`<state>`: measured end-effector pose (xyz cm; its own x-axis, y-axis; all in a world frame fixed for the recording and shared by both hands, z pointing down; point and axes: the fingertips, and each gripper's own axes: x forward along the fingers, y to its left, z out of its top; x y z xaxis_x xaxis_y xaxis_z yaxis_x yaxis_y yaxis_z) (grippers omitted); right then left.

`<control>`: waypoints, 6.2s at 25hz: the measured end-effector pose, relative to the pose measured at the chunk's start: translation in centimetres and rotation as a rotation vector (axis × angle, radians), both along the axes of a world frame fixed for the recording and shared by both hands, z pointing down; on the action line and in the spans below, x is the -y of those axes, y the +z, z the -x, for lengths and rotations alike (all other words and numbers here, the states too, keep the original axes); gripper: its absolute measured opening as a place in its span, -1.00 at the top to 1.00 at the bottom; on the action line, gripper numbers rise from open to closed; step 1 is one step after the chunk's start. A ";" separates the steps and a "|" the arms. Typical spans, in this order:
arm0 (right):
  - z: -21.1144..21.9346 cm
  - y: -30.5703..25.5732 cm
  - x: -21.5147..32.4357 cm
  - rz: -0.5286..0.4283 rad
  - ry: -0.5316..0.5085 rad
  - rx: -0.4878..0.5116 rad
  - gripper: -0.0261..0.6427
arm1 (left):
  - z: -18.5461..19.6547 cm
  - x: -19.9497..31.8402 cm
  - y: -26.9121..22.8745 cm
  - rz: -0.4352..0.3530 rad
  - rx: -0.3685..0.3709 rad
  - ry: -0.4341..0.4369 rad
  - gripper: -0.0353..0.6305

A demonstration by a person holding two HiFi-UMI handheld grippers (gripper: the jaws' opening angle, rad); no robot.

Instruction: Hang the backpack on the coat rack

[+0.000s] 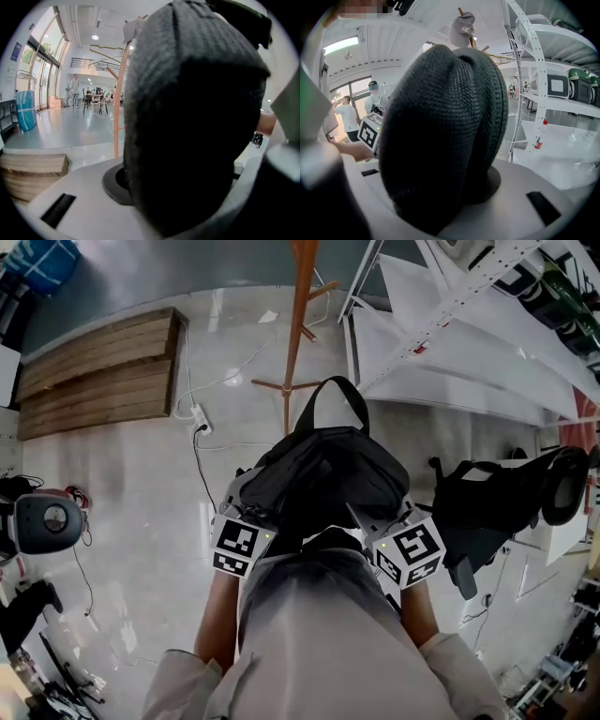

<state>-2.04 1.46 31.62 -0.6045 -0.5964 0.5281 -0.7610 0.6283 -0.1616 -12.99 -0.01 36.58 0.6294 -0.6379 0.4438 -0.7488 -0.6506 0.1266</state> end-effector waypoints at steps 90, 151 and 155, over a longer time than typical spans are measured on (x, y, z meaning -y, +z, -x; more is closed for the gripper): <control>-3.5 20.0 19.4 0.266 -0.153 -0.029 0.38 | -3.7 15.8 19.6 0.374 0.086 -0.123 0.42; -3.4 31.3 27.1 0.402 -0.185 -0.083 0.33 | -3.8 21.3 31.0 0.565 0.059 -0.189 0.39; -3.6 32.0 27.8 0.405 -0.193 -0.085 0.33 | -4.0 21.9 31.5 0.570 0.055 -0.189 0.39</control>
